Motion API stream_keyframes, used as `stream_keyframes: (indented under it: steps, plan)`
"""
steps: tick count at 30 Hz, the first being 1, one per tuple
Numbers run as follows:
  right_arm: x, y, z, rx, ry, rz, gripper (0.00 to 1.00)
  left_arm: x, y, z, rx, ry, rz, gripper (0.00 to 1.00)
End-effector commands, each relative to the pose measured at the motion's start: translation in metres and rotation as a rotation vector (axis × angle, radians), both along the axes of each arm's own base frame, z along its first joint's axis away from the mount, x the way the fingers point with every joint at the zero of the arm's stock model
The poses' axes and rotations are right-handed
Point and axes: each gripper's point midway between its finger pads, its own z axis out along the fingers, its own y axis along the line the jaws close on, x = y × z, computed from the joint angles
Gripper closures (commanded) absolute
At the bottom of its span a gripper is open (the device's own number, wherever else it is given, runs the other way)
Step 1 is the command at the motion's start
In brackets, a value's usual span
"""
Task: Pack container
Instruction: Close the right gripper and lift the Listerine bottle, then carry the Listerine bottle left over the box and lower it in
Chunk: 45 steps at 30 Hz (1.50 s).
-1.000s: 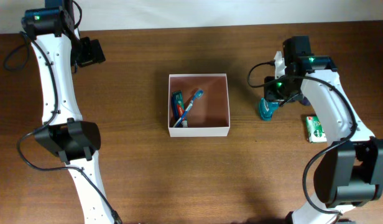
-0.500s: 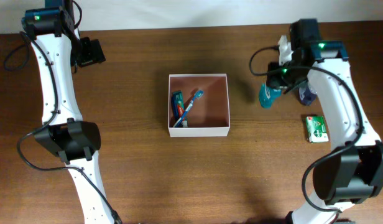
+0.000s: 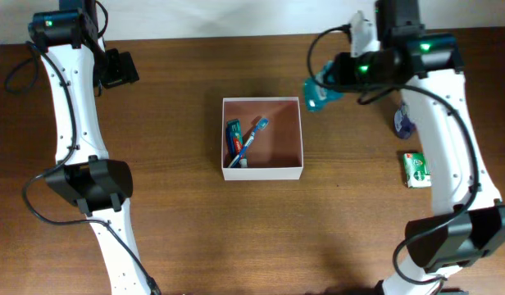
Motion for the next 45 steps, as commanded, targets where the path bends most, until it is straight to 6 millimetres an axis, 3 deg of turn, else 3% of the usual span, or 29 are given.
stream_keyframes:
  steps: [1, 10, 17, 22, 29, 38, 45]
  plan:
    - [-0.003, 0.032, 0.020, 0.060, -0.034, 0.022, 0.82, -0.001, 0.002, 0.022, 0.017, -0.053, -0.008, 0.01]
    - [-0.006, 0.058, 0.003, -0.024, 0.001, -0.030, 0.82, -0.001, 0.002, 0.022, 0.017, -0.053, -0.008, 0.01]
    - [-0.003, 0.073, -0.034, -0.033, 0.103, -0.060, 0.82, -0.001, 0.002, 0.022, 0.017, -0.053, -0.008, 0.01]
    - [0.001, 0.072, -0.048, -0.058, 0.125, -0.068, 0.82, -0.001, 0.002, 0.022, 0.017, -0.053, -0.008, 0.01]
    - [0.010, 0.056, -0.058, -0.149, 0.107, -0.120, 0.81, -0.001, 0.002, 0.022, 0.017, -0.053, -0.008, 0.01]
    - [0.013, 0.061, -0.086, -0.156, 0.168, -0.107, 0.81, -0.001, 0.002, 0.022, 0.017, -0.053, -0.008, 0.01]
    - [0.019, 0.063, -0.091, -0.155, 0.163, -0.108, 0.81, -0.001, 0.002, 0.022, 0.017, -0.053, -0.008, 0.01]
